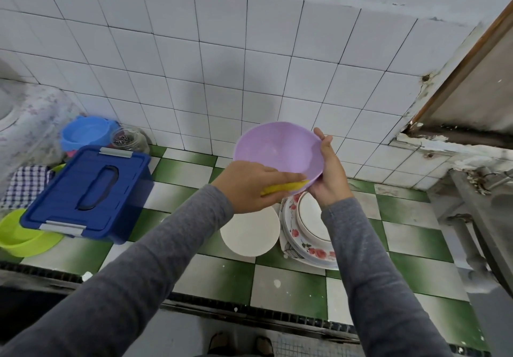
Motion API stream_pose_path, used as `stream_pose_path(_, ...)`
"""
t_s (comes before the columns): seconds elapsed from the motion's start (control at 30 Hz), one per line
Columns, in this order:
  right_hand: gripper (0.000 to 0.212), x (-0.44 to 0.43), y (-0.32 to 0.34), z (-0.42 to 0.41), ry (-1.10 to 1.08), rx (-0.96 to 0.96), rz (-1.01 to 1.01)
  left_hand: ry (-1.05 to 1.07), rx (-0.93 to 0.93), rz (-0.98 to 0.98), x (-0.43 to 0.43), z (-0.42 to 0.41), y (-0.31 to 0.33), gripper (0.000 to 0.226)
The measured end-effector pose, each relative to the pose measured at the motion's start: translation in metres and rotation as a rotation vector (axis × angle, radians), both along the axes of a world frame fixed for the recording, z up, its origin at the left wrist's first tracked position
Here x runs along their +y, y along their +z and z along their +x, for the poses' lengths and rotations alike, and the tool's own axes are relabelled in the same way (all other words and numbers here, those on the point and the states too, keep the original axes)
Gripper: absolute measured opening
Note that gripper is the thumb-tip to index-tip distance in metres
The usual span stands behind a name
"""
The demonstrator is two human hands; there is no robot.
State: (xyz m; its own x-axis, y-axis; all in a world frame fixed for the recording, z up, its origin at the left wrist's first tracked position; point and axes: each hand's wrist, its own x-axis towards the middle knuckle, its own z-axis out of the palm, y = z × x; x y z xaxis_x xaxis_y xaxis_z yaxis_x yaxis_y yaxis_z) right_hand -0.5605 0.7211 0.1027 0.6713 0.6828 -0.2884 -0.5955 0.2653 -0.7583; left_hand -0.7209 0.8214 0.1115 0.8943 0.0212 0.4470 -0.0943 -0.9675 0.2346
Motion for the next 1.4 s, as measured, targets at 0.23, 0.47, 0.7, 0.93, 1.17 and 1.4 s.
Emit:
stream_pose_path(0.23,0.033,-0.004,0.023,0.009,0.23,-0.093,-0.252,0.062,-0.214,0.049,-0.005,0.002,0.009,0.032)
stream_pose_path(0.47,0.071,-0.016,0.006,-0.001,0.477,-0.386,-0.499,0.274,-0.24,-0.874,-0.002,0.0,0.027,0.029)
stream_pose_path(0.7,0.043,-0.017,-0.019,-0.015,0.292,-0.207,-0.011,0.346,-0.425,-1.421,0.017,-0.006,0.029,0.027)
stream_pose_path(0.93,0.033,-0.025,-0.023,-0.02,0.085,0.121,0.168,0.473,-0.508,-1.508,0.029,-0.008,0.005,0.03)
stream_pose_path(1.17,0.031,-0.027,0.007,-0.016,0.12,0.032,0.122,0.865,-0.743,-1.46,0.042,-0.006,-0.02,0.038)
stream_pose_path(1.4,0.026,-0.022,0.03,-0.011,0.143,-0.098,0.107,1.007,-0.803,-1.426,0.054,-0.003,-0.019,0.04)
